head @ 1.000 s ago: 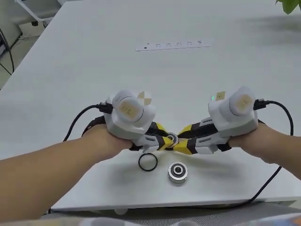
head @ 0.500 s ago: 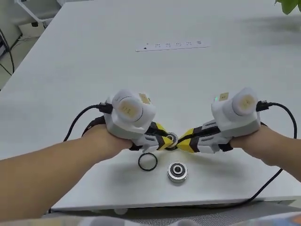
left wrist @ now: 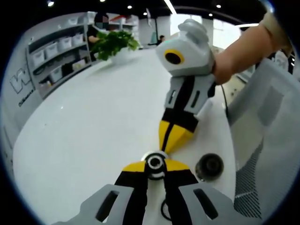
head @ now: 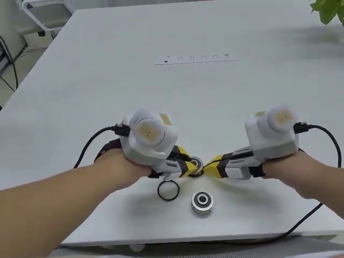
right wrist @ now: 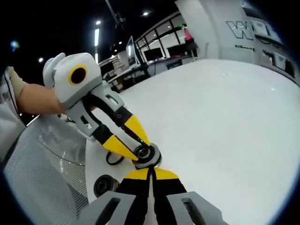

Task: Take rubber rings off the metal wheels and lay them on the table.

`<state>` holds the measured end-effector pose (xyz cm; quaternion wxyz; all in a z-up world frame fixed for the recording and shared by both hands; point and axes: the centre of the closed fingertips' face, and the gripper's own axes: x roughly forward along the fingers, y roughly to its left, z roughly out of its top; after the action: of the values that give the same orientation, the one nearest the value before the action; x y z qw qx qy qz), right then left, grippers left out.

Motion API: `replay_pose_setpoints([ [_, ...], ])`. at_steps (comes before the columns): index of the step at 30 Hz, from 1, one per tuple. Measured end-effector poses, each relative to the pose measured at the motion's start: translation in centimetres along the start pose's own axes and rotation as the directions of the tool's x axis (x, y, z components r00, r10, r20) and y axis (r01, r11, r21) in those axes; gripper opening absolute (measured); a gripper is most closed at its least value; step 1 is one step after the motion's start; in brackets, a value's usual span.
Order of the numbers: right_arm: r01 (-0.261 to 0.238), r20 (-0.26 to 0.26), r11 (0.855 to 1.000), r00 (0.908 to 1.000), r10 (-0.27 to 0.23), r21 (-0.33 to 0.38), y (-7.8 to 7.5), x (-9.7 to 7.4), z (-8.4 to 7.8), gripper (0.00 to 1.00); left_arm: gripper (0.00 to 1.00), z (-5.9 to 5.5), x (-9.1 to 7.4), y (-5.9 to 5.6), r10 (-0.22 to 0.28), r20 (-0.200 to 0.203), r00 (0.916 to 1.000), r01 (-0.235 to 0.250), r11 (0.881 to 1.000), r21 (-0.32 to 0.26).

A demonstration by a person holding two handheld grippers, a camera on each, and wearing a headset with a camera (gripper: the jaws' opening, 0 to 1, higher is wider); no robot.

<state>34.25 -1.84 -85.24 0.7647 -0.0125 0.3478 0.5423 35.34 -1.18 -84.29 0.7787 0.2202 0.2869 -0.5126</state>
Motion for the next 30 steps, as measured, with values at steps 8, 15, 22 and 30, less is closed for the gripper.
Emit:
replay_pose_setpoints([
  [8,-0.002,0.011,1.0,0.9999,0.001,0.031,0.02,-0.27,0.09,0.0,0.13,0.0,-0.01,-0.02,0.004,-0.004,1.0,-0.004,1.0,0.0],
  [15,-0.001,0.016,0.999,0.9999,0.0,0.048,0.11,-0.45,0.09,0.0,0.13,-0.01,-0.02,-0.1,0.005,-0.008,1.0,-0.005,1.0,0.007],
  [22,0.012,0.006,0.999,0.9999,-0.013,0.036,0.36,-0.56,0.03,0.0,0.12,-0.01,-0.04,-0.14,0.012,-0.011,0.9999,-0.012,1.0,0.005],
  [30,0.024,0.012,0.996,0.9996,-0.025,0.088,0.16,-0.65,-0.11,0.0,0.12,-0.03,-0.05,-0.15,0.018,-0.01,0.9998,-0.018,1.0,-0.005],
])
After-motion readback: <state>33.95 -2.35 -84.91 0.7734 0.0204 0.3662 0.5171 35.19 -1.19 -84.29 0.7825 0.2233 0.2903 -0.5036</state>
